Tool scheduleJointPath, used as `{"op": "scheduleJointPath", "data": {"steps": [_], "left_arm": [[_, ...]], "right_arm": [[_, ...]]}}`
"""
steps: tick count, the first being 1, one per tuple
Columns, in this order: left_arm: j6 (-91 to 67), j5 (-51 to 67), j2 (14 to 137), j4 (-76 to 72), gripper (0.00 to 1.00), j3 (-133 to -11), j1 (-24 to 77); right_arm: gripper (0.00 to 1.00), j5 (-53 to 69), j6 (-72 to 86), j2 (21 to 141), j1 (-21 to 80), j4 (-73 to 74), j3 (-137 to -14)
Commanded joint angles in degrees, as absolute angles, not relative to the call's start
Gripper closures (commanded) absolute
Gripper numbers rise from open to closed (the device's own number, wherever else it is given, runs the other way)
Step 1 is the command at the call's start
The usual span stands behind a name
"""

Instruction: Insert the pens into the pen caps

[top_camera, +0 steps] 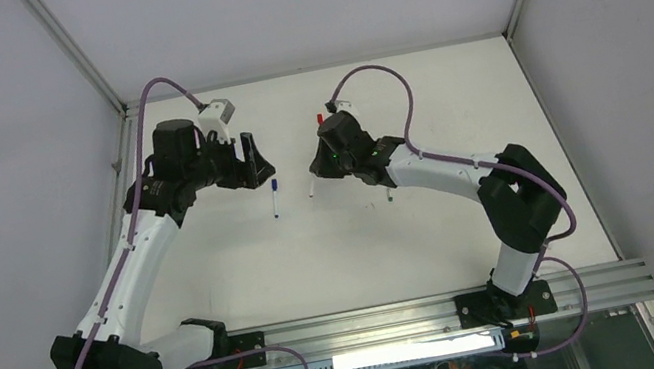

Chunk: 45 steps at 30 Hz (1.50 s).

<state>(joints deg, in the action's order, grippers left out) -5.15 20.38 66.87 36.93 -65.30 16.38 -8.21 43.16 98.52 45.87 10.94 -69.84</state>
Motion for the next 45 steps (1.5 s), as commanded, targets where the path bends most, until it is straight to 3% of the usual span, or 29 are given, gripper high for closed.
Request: {"op": "scheduleJointPath", "data": {"steps": [1, 37, 40, 44, 45], "left_arm": [[-6.27, 25.54, 68.11, 33.57, 0.25, -65.11, 15.73], [-4.26, 22.99, 73.57, 33.64, 0.33, -65.17, 15.73], [-4.04, 22.77, 73.56, 33.76, 0.41, -65.14, 15.73], [-3.63, 22.61, 73.74, 34.01, 0.77, -65.41, 15.73], [-3.58, 22.55, 73.74, 34.08, 0.78, -65.39, 15.73]], "right_arm": [[1.00, -10.42, 41.66, 96.04, 45.35, 1.96, -71.72], [1.00, 3.21, 49.99, 100.72, 48.71, -6.68, -83.26], [1.00, 3.47, 50.18, 100.73, 48.78, -6.85, -83.33], [1.00, 4.14, 50.57, 100.96, 48.86, -7.03, -83.24], [1.00, 4.33, 50.69, 101.19, 48.87, -7.03, -83.19]]}}
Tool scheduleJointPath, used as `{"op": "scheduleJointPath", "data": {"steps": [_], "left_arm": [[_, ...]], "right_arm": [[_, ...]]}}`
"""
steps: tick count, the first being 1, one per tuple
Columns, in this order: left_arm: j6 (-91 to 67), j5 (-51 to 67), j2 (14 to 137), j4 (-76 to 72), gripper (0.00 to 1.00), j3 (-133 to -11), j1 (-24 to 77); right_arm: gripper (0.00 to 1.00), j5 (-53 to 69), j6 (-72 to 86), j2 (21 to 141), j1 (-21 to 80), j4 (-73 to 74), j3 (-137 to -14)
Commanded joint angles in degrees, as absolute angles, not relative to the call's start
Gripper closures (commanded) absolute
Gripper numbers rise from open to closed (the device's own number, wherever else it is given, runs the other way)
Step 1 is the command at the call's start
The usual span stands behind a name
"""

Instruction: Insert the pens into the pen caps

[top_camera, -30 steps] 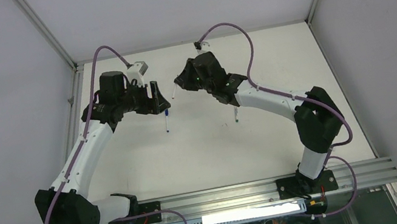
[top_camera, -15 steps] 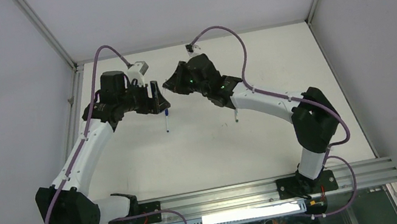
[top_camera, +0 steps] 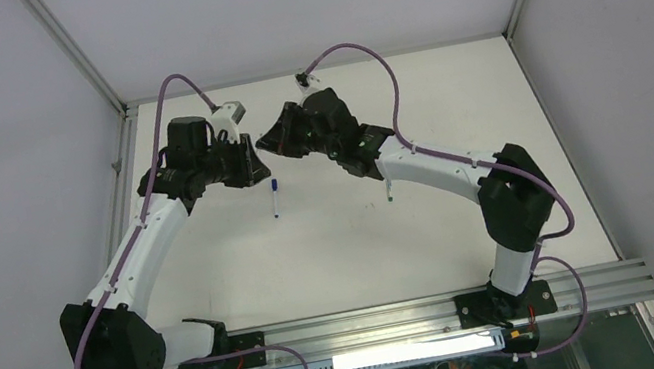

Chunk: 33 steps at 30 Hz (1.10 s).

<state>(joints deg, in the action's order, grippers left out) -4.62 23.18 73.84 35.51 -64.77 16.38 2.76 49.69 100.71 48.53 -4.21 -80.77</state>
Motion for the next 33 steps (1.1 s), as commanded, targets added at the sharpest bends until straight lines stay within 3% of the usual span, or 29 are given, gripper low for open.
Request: {"op": "scheduleJointPath", "data": {"steps": [1, 5, 9, 12, 14, 20, 28, 29, 31, 33], "left_arm": [[-3.60, 22.57, 73.74, 34.05, 0.78, -65.45, 15.73], [-3.43, 21.90, 73.11, 34.06, 0.77, -65.26, 15.73], [-3.33, 21.41, 72.70, 34.18, 0.63, -65.16, 15.73], [-3.33, 21.04, 72.37, 34.09, 0.59, -65.13, 15.73], [-3.24, 20.92, 72.17, 34.11, 0.64, -64.96, 15.73], [-3.14, 20.62, 71.98, 34.03, 0.99, -64.82, 15.73], [-2.56, 21.59, 72.05, 33.85, 1.00, -64.44, 15.73], [-2.47, 21.82, 72.20, 33.84, 1.00, -64.43, 15.71], [-2.29, 21.97, 72.74, 33.88, 1.00, -64.38, 15.73], [-2.07, 21.77, 73.23, 34.65, 1.00, -64.47, 15.73]], "right_arm": [[1.00, 4.51, 50.80, 101.36, 48.87, -7.03, -83.11], [1.00, 4.83, 51.61, 101.76, 48.87, -7.03, -82.73], [1.00, 4.30, 51.63, 101.80, 48.85, -6.70, -82.37], [1.00, 4.13, 51.46, 101.86, 48.87, -6.83, -82.05], [1.00, 4.13, 51.42, 101.87, 48.87, -6.92, -81.81], [1.00, 4.00, 51.48, 102.07, 48.87, -7.12, -81.30], [1.00, 3.86, 51.44, 103.04, 48.65, -7.03, -81.31], [0.93, 3.42, 51.01, 103.15, 48.42, -6.91, -81.26], [0.67, 1.81, 49.30, 103.18, 47.17, -6.19, -80.99], [0.47, -0.53, 46.94, 102.86, 44.40, -5.16, -80.39]]}}
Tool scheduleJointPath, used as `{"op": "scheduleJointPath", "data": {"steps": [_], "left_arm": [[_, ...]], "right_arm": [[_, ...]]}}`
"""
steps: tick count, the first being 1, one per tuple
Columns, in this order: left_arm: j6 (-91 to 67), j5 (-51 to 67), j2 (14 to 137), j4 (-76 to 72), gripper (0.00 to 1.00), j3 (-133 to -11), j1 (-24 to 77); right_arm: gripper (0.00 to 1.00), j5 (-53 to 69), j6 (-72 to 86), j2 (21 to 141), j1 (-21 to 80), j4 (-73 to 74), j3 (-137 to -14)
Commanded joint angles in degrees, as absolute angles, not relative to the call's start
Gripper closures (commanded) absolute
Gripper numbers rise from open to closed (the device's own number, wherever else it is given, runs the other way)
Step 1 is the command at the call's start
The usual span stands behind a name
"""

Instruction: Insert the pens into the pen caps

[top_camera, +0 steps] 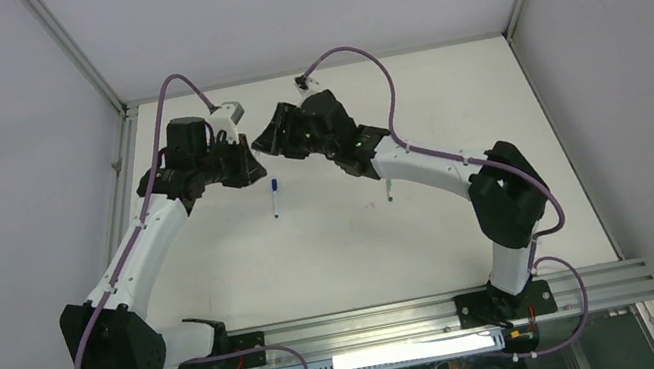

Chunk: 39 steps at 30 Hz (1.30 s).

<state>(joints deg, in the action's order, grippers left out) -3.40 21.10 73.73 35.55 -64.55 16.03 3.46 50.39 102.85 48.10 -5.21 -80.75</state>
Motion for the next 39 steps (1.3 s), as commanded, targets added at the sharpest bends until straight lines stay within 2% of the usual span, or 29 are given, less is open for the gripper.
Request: {"op": "scheduleJointPath", "data": {"steps": [1, 4, 7, 10, 16, 26, 34, 39], "left_arm": [[-1.98, 21.63, 73.39, 34.92, 1.00, -64.55, 15.73], [-1.72, 21.44, 73.94, 35.69, 1.00, -64.81, 15.82], [-1.35, 22.06, 74.34, 36.21, 1.00, -65.16, 15.82], [-0.94, 22.37, 74.44, 36.62, 1.00, -65.33, 15.82], [-0.53, 22.44, 74.71, 37.03, 1.00, -65.30, 15.82], [-0.53, 22.39, 75.71, 37.58, 1.00, -65.82, 15.86], [-0.53, 22.25, 76.20, 37.64, 1.00, -66.01, 15.87], [-0.53, 21.81, 76.11, 37.75, 1.00, -66.01, 15.89]], "right_arm": [[0.44, -1.90, 45.43, 102.97, 42.73, -3.69, -80.65], [0.41, -3.70, 35.16, 106.68, 38.74, 7.85, -88.57], [0.38, -10.54, 22.94, 113.45, 37.91, 16.89, -98.35], [0.34, -16.07, 14.16, 119.69, 37.44, 18.63, -104.86], [0.31, -18.02, 9.27, 128.55, 35.55, 18.74, -113.40], [0.35, -19.08, 7.18, 137.52, 33.39, 18.90, -121.88], [0.48, -15.58, 8.56, 142.08, 32.81, 20.62, -126.72], [0.50, -14.38, 9.08, 144.20, 32.87, 21.47, -128.31]]}}
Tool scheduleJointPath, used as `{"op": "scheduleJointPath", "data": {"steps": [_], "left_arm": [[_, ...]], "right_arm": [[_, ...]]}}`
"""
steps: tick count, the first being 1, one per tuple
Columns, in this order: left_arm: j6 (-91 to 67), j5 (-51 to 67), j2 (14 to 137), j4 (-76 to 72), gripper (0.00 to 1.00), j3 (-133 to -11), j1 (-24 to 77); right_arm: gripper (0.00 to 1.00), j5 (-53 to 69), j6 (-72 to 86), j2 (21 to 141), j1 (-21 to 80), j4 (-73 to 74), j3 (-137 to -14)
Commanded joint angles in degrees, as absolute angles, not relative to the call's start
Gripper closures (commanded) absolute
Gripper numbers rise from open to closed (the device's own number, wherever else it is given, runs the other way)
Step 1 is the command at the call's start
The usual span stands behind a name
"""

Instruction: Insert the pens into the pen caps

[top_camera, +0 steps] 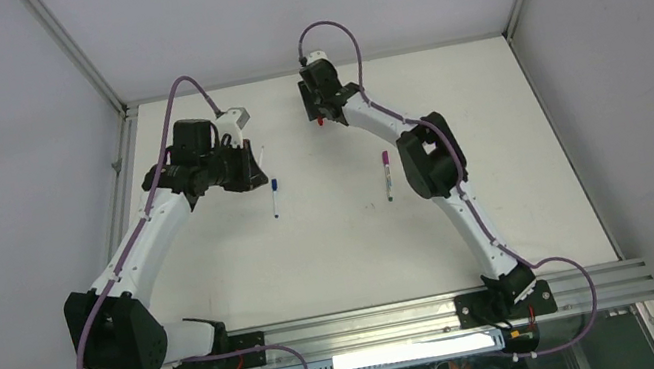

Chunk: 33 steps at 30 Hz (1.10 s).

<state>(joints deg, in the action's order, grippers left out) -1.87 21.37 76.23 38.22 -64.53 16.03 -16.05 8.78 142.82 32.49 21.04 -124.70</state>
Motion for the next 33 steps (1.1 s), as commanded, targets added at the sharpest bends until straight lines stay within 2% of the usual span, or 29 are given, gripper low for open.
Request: {"op": "scheduleJointPath", "data": {"steps": [1, 13, 25, 29, 33], "left_arm": [[-0.53, 21.84, 76.16, 37.73, 1.00, -66.01, 15.91], [-0.53, 21.75, 76.63, 37.80, 1.00, -66.18, 15.89], [0.04, 21.27, 77.08, 38.08, 1.00, -66.28, 15.88], [0.70, 21.37, 76.99, 38.14, 1.00, -66.18, 15.88], [0.70, 21.36, 76.99, 38.12, 1.00, -66.19, 15.86]], "right_arm": [[0.51, -14.23, 9.12, 144.53, 32.89, 21.71, -128.63], [0.60, -14.24, 8.80, 147.82, 32.74, 23.72, -131.56], [0.77, -12.88, 9.32, 149.96, 32.71, 24.62, -133.93], [0.79, -12.83, 9.45, 150.03, 32.70, 24.76, -133.85], [0.91, -12.79, 9.47, 150.20, 32.74, 25.19, -134.00]]}}
